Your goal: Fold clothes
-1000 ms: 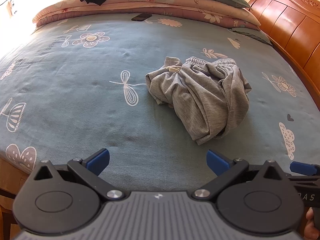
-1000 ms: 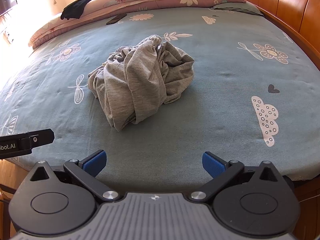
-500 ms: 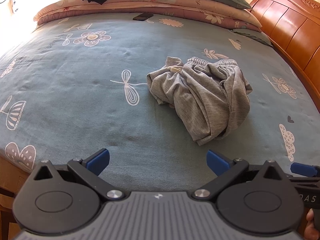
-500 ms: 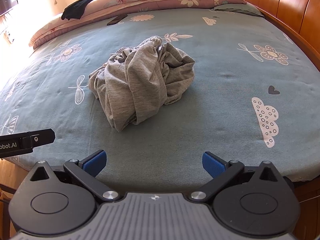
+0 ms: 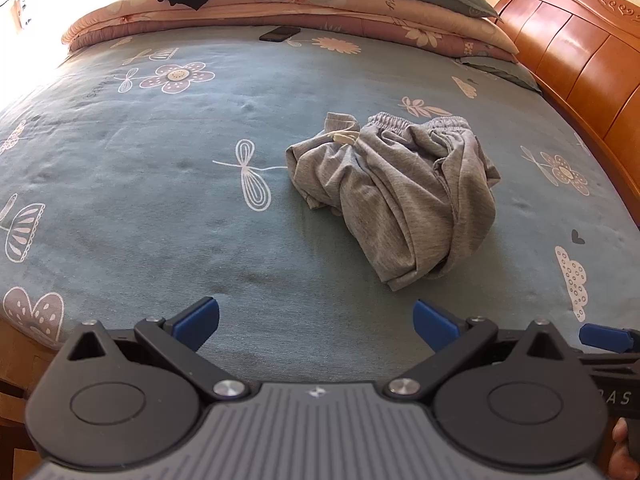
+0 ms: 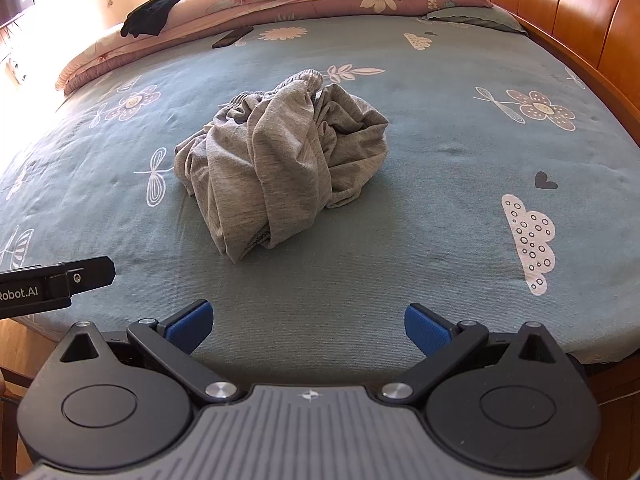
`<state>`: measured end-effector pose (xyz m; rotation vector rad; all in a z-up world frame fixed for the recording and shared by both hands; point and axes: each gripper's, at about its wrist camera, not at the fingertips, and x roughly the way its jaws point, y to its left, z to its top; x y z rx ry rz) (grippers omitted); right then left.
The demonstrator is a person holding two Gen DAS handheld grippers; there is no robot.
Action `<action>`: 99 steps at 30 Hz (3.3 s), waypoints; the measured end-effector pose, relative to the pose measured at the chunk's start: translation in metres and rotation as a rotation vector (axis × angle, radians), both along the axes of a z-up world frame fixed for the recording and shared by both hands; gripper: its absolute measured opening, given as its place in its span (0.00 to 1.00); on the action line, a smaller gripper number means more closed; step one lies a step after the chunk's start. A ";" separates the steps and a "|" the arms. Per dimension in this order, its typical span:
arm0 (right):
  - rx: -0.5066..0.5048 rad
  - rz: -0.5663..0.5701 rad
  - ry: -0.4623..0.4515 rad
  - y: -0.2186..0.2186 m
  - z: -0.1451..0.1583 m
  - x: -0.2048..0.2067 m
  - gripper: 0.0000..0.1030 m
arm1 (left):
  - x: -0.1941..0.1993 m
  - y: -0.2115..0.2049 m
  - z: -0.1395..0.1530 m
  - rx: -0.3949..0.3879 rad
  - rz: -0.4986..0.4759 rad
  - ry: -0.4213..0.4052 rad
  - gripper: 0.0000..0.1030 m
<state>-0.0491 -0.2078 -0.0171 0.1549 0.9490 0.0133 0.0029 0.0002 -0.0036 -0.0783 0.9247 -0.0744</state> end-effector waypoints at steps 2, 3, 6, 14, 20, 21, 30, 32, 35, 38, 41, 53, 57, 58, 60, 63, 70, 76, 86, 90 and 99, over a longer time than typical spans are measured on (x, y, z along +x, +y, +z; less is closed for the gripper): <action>-0.007 -0.004 0.003 0.000 -0.001 0.001 1.00 | 0.002 -0.001 -0.001 -0.008 -0.007 0.003 1.00; -0.011 -0.005 0.006 0.000 -0.001 0.002 1.00 | 0.003 -0.001 -0.002 -0.011 -0.010 0.005 1.00; -0.025 -0.009 0.017 0.000 -0.004 0.006 1.00 | 0.007 -0.001 -0.008 -0.017 -0.017 0.017 1.00; -0.063 -0.006 0.065 0.006 -0.020 0.029 1.00 | 0.030 0.003 -0.035 -0.057 -0.024 0.079 1.00; -0.051 -0.010 0.087 0.005 -0.029 0.045 1.00 | 0.044 0.010 -0.050 -0.117 -0.022 0.091 1.00; -0.041 -0.011 0.082 0.004 -0.029 0.047 1.00 | 0.046 0.013 -0.051 -0.138 -0.023 0.081 1.00; 0.061 -0.026 0.034 -0.007 -0.028 0.060 1.00 | 0.042 0.050 -0.049 -0.533 -0.065 -0.135 1.00; 0.097 -0.039 0.011 -0.013 -0.026 0.059 1.00 | 0.039 0.059 -0.054 -0.658 -0.071 -0.183 1.00; 0.161 -0.064 -0.031 -0.024 -0.025 0.057 1.00 | 0.029 0.065 -0.059 -0.737 -0.064 -0.305 1.00; 0.260 -0.091 -0.072 -0.036 -0.026 0.055 1.00 | 0.035 0.061 -0.057 -0.656 -0.058 -0.248 1.00; 0.339 -0.100 -0.111 -0.044 -0.027 0.050 1.00 | 0.043 0.061 -0.059 -0.598 -0.005 -0.184 1.00; 0.331 0.043 -0.391 -0.053 -0.002 0.024 1.00 | 0.028 0.039 -0.033 -0.242 -0.002 -0.304 1.00; 0.315 0.062 -0.489 -0.055 0.002 0.011 1.00 | 0.017 0.024 -0.022 -0.096 -0.002 -0.389 1.00; 0.319 0.061 -0.526 -0.056 0.003 0.007 1.00 | 0.013 0.020 -0.019 -0.060 -0.008 -0.419 1.00; 0.326 0.070 -0.544 -0.059 0.003 0.005 1.00 | 0.008 0.014 -0.015 -0.015 -0.023 -0.463 1.00; 0.333 0.051 -0.483 -0.063 -0.002 0.009 1.00 | 0.010 0.008 -0.013 -0.015 -0.024 -0.443 1.00; 0.340 0.059 -0.515 -0.069 -0.003 -0.001 1.00 | 0.002 0.011 -0.016 -0.059 0.046 -0.465 1.00; 0.288 0.091 -0.541 -0.062 0.002 -0.005 1.00 | 0.005 0.014 -0.019 -0.046 0.031 -0.440 1.00; 0.161 0.150 -0.481 -0.040 0.008 0.039 0.94 | 0.015 0.023 -0.042 -0.115 0.008 -0.350 1.00; 0.121 0.162 -0.422 -0.028 0.005 0.073 0.94 | 0.023 0.032 -0.051 -0.171 0.028 -0.290 1.00; 0.138 0.086 -0.231 -0.013 -0.028 0.145 0.85 | 0.031 0.055 -0.059 -0.189 0.124 -0.251 1.00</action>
